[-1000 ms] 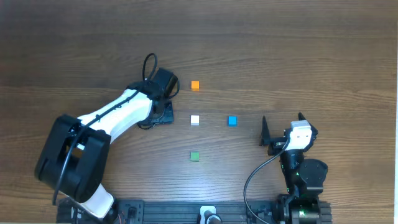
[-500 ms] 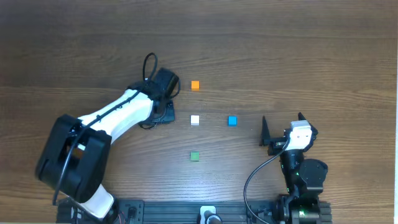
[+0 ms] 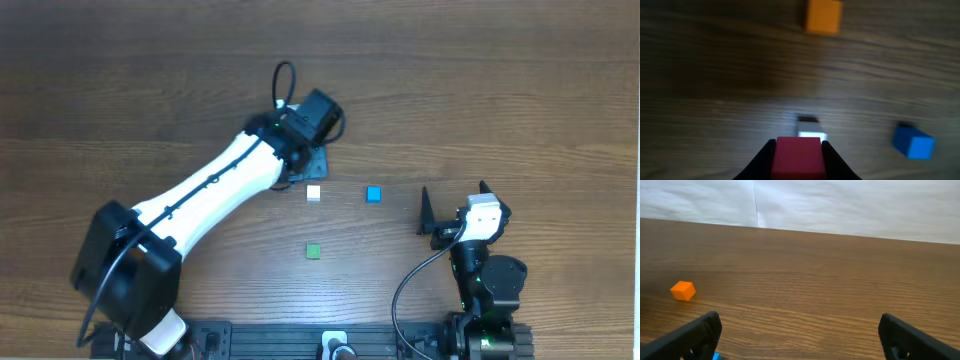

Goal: Stack Cubes

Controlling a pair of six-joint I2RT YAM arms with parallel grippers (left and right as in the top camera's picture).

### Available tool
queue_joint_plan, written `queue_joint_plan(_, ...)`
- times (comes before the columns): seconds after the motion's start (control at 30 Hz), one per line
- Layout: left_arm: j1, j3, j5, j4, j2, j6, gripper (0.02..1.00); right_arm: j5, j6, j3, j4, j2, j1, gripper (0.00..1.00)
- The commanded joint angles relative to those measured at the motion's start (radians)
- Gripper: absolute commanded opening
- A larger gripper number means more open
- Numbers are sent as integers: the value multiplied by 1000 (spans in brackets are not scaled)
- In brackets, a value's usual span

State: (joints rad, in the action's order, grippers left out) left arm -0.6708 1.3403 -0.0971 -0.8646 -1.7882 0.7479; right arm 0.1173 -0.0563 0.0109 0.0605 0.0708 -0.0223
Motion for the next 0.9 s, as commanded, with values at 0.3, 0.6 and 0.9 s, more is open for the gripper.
queue_joint_plan(0.3, -67, 23, 24, 4, -101, 95, 119, -6, -5, -6, 4, -7, 7, 993)
queue_joint_plan(0.6, -72, 23, 17, 15, -111, 94, 117, -6, -5, -6, 4, -7, 7, 991)
queue_joint_plan(0.9, -87, 23, 13, 14, -126, 93, 115, -6, -5, -6, 4, -7, 7, 991)
